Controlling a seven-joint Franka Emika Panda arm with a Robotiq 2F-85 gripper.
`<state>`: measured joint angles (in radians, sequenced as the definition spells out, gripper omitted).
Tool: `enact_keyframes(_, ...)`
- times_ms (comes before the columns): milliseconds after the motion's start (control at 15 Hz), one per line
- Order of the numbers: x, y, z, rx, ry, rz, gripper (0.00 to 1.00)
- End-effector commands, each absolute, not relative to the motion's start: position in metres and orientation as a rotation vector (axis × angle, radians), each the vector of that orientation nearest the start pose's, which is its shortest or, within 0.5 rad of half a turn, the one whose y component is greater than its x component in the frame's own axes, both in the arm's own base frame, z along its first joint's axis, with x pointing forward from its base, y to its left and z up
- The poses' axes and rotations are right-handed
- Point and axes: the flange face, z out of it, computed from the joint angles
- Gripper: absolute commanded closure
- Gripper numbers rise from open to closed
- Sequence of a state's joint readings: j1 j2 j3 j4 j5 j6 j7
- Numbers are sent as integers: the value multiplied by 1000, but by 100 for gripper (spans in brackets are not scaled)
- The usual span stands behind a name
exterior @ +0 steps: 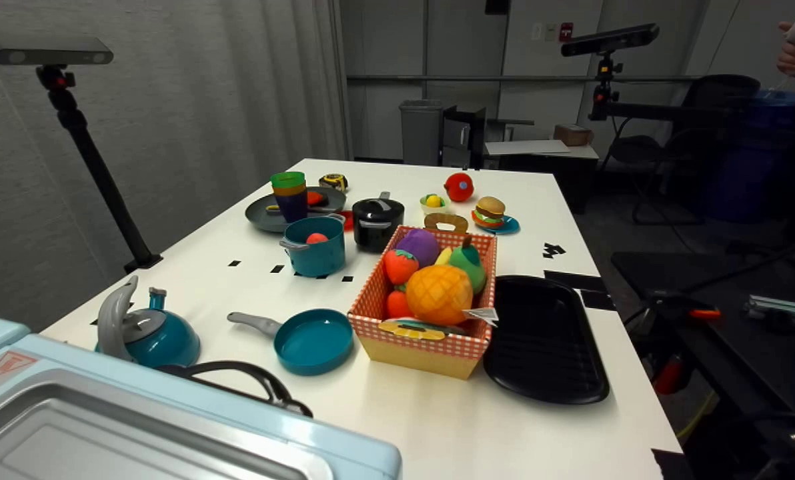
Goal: Pick up the lid from the black pot and put it on the blue pot.
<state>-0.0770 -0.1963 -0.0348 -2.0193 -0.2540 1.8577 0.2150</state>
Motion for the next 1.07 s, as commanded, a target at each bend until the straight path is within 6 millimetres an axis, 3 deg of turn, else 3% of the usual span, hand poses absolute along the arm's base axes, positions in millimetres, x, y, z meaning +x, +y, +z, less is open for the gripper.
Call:
enact_keyframes(0, 501, -108, 536, -3376, 580, -129, 0)
enact_keyframes(67, 501, -96, 535, -3365, 512, -90, 0)
enact_keyframes(200, 501, -107, 532, -3364, 550, -86, 0)
enact_keyframes(533, 503, -106, 530, -3365, 562, -92, 0)
enact_keyframes(733, 517, -115, 512, -3385, 622, -131, 0)
enact_keyframes(1000, 545, -141, 477, -3427, 721, -189, 0)
